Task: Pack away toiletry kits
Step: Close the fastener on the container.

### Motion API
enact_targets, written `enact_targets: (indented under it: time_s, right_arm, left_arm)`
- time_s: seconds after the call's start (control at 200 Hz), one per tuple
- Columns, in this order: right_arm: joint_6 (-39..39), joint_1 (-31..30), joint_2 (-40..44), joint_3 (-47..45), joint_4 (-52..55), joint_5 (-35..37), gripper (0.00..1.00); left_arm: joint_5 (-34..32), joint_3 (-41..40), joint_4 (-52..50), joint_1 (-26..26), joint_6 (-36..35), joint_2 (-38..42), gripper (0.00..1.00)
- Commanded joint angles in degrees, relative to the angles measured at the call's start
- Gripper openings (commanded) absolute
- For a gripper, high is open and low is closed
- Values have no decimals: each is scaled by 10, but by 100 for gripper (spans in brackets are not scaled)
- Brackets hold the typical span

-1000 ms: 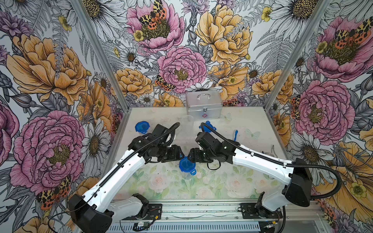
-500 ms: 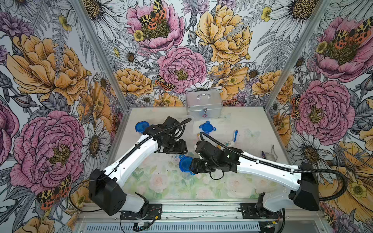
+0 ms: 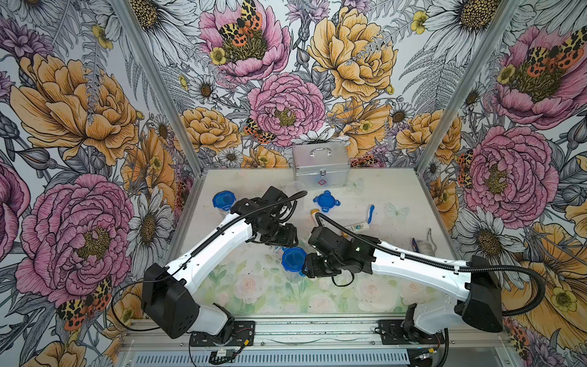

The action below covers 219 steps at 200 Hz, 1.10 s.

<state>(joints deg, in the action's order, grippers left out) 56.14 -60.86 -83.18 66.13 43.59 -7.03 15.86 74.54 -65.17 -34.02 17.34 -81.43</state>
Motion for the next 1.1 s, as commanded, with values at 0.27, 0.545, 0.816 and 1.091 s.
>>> enact_targets:
  time_s: [0.27,0.545,0.816,1.091]
  right_arm:
    - [15,5,18,-32,4,15,51]
    - [11,15,19,-33,3,24,51]
    - [0,21,7,-16,-2,36,51]
    - [-3,15,-20,0,-31,22,51]
  left_arm:
    - [6,-29,10,-15,-1,6,58]
    - [9,-47,14,-25,13,18,58]
    - [24,-67,17,-28,30,38,58]
    - [36,-95,37,-35,63,55,58]
